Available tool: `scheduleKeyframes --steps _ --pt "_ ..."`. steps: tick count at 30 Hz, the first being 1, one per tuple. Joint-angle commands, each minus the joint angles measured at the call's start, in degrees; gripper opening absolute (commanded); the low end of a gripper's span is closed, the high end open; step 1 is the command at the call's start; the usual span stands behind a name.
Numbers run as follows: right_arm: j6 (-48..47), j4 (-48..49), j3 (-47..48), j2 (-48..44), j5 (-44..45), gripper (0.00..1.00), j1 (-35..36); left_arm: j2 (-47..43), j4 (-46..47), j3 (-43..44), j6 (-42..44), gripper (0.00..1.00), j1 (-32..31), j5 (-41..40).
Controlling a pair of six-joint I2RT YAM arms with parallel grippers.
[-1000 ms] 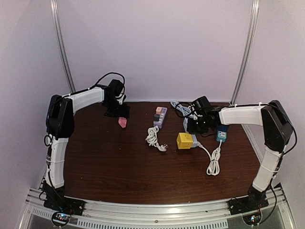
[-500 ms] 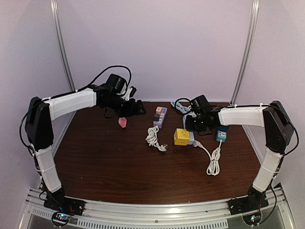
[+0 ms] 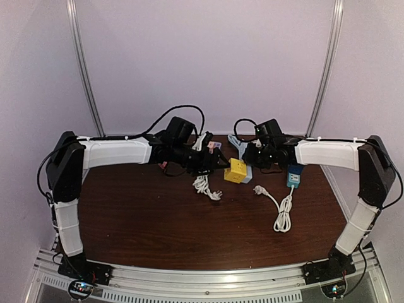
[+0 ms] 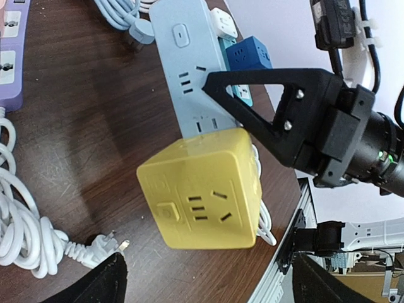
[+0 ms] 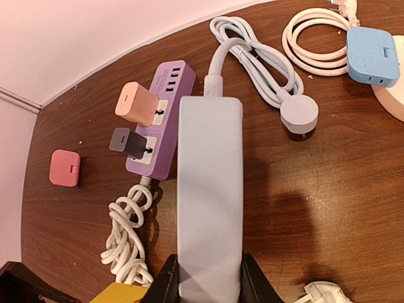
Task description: Pull the plug off the socket
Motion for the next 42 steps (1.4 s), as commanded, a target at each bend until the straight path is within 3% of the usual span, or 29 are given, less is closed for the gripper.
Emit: scheduleKeyframes --steps 1,10,19,24,33,42 --pt "2.4 6.6 2.1 -3.9 -2.4 0.0 0.6 3.6 4.7 3.2 -2.3 0.92 -0.3 1.7" --pt "3.3 7.7 1.8 -4.6 -2.7 0.0 1.7 6.9 3.8 7.8 -3.0 0.9 -0.5 2.1" --pt "2.5 6.7 1.7 -5.1 2.2 0.0 3.0 8.6 5.5 8.4 -5.5 0.62 -0.9 3.3" --pt "1.5 6.6 1.1 -5.4 4.0 0.0 3.1 9.1 6.5 8.6 -6.4 0.57 -1.5 4.7" --pt "-2.2 5.6 -1.0 -5.4 8.3 0.0 2.6 7.5 9.5 7.3 -8.3 0.0 -1.4 6.4" --pt "-5.3 7.8 -7.6 -6.8 8.6 0.0 -1.0 2.7 13.4 4.6 -9.3 0.0 -0.2 6.1"
